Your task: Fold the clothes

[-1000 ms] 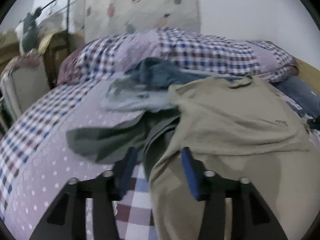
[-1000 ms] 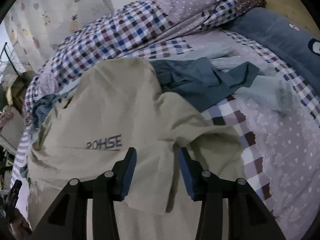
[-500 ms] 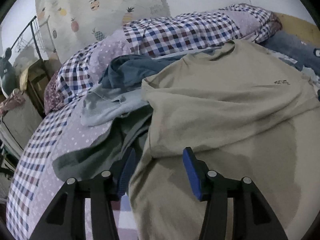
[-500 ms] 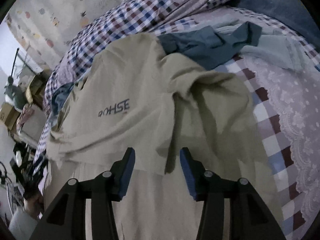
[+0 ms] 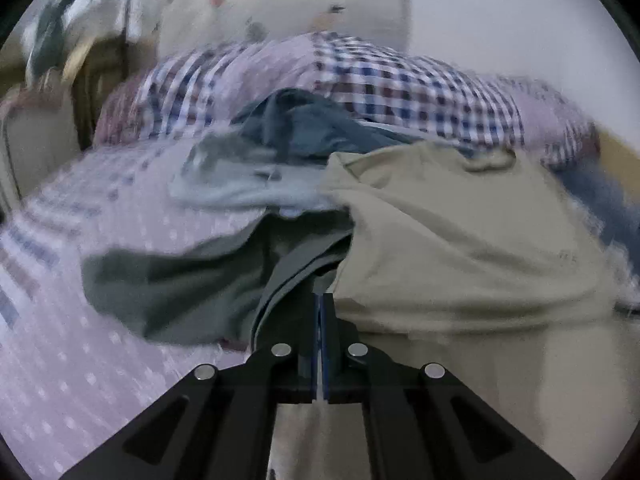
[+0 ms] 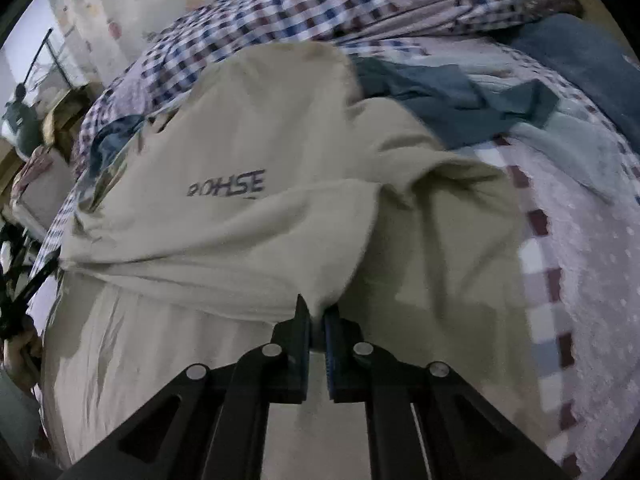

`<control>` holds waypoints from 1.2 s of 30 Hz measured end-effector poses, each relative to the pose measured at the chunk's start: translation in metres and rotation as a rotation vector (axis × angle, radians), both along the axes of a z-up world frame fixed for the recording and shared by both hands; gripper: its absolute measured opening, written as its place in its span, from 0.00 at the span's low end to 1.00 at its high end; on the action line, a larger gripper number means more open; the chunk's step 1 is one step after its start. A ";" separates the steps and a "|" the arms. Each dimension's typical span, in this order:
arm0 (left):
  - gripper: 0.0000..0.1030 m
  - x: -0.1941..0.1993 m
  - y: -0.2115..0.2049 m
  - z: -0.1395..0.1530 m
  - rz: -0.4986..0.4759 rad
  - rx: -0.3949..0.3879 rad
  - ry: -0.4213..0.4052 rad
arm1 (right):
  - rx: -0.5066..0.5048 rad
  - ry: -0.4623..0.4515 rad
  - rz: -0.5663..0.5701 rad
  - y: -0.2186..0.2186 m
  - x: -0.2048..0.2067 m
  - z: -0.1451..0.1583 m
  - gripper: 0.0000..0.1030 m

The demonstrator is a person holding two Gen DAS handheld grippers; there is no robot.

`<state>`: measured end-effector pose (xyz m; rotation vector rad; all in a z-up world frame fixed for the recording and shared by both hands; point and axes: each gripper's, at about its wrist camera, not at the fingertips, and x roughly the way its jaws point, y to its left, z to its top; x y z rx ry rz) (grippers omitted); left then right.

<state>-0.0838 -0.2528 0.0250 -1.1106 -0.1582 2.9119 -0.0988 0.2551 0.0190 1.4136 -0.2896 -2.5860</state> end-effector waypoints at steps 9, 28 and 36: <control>0.00 0.007 -0.024 -0.003 0.033 0.195 0.020 | 0.177 -0.084 -0.003 -0.021 0.004 0.025 0.21; 0.00 0.011 -0.057 -0.012 0.036 0.427 0.071 | 0.063 0.016 0.516 -0.341 -0.158 0.090 0.44; 0.42 0.007 -0.050 -0.010 -0.031 0.412 0.056 | 0.059 -0.055 0.520 -0.414 -0.227 0.043 0.44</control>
